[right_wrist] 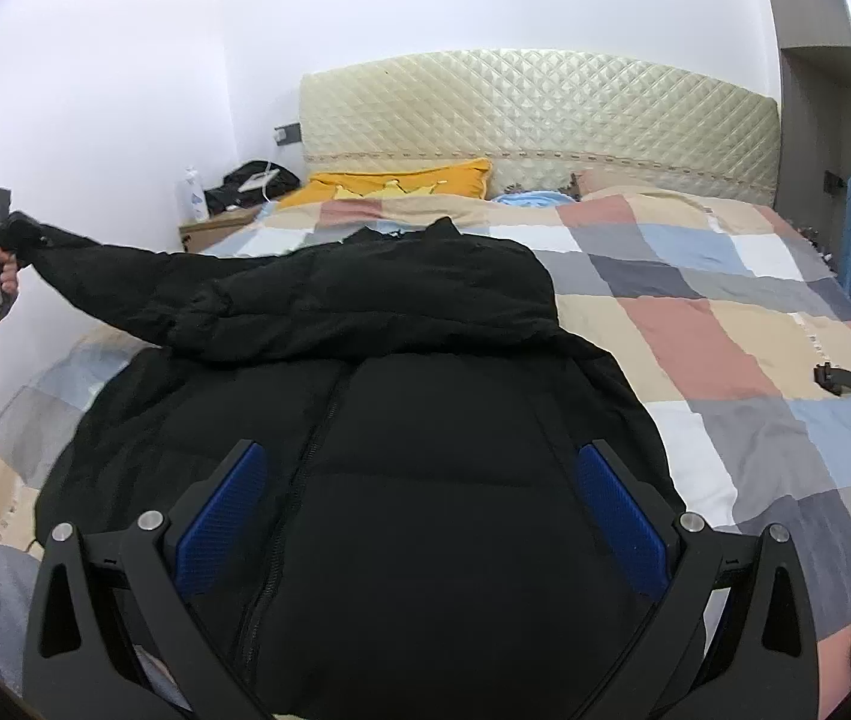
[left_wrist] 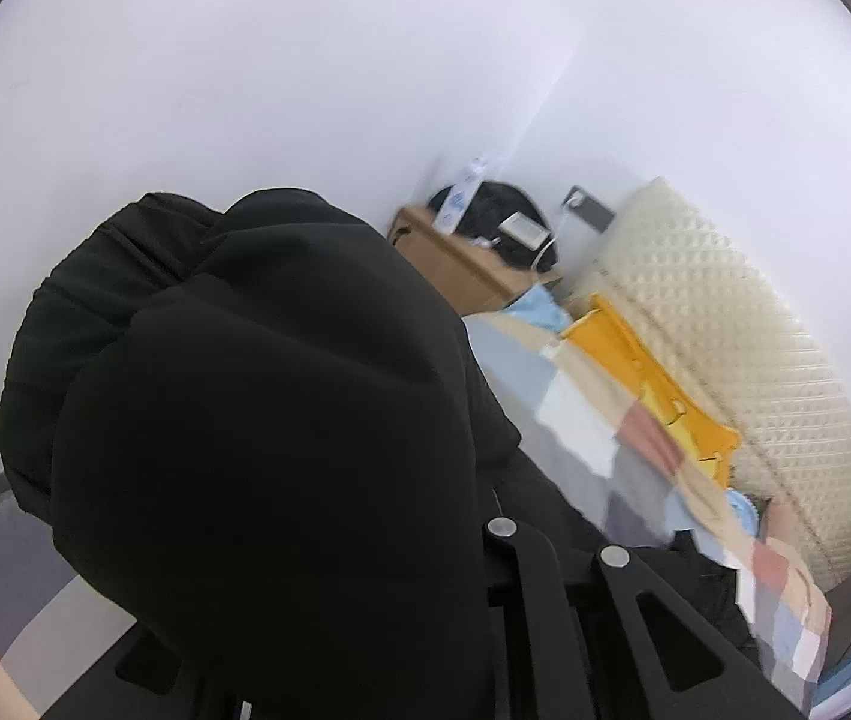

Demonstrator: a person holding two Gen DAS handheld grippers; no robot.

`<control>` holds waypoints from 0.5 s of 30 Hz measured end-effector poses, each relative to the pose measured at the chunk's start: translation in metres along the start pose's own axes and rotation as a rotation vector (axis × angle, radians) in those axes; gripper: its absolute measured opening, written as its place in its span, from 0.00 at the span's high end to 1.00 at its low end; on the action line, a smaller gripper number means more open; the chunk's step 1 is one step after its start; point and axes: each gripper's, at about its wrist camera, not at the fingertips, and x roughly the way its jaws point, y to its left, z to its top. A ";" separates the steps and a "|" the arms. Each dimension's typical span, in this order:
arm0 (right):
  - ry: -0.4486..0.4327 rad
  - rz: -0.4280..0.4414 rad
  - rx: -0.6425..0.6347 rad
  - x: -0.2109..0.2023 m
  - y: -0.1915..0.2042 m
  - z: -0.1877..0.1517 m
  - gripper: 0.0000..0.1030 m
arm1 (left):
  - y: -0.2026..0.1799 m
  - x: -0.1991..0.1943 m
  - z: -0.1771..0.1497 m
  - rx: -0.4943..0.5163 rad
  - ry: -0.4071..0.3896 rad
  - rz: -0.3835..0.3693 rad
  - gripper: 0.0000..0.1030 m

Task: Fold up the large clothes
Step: 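Grasp the sleeve with the left gripper, lift and fold it across the body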

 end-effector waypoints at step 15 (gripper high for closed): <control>-0.070 0.061 -0.036 -0.026 -0.043 0.014 0.00 | -0.212 -0.122 -0.001 0.169 -0.107 -0.168 0.89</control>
